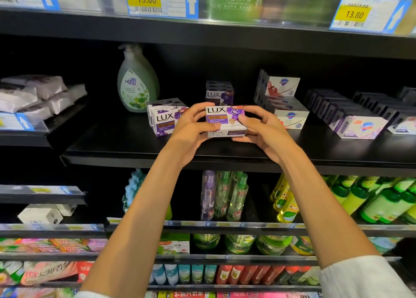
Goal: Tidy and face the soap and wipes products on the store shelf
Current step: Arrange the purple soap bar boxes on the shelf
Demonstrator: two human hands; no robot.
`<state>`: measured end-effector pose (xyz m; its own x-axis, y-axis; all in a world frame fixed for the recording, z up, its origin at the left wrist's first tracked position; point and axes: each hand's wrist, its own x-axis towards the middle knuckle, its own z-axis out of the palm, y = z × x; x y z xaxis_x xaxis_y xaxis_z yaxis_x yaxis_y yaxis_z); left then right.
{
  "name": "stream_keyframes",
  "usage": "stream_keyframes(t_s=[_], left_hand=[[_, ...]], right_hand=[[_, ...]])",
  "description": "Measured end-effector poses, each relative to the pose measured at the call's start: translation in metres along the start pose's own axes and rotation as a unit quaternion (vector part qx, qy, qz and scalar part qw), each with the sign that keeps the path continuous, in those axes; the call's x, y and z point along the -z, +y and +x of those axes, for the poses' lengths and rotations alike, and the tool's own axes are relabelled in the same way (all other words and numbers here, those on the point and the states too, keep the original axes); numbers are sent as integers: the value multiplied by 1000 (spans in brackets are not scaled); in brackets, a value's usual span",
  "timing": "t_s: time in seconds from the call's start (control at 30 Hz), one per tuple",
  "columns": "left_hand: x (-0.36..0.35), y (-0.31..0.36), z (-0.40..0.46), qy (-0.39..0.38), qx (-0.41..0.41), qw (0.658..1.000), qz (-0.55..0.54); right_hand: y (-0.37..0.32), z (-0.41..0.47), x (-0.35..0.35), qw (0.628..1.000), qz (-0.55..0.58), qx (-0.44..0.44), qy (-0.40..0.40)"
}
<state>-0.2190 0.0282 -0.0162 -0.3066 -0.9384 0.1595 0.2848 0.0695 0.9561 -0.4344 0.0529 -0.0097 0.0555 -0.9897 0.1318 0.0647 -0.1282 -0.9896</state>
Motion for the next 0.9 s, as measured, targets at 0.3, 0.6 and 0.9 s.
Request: stream_keyframes(t_s=[0.3, 0.6, 0.9], left_hand=[[-3, -1, 0, 20, -20, 1000, 4], [-4, -5, -2, 118, -46, 983, 136], [39, 2, -51, 207, -100, 918, 323]], right_hand=[[0, -1, 3, 999, -11, 52, -3], [5, 5, 8, 992, -104, 66, 28], [14, 17, 1, 898, -435, 49, -29]])
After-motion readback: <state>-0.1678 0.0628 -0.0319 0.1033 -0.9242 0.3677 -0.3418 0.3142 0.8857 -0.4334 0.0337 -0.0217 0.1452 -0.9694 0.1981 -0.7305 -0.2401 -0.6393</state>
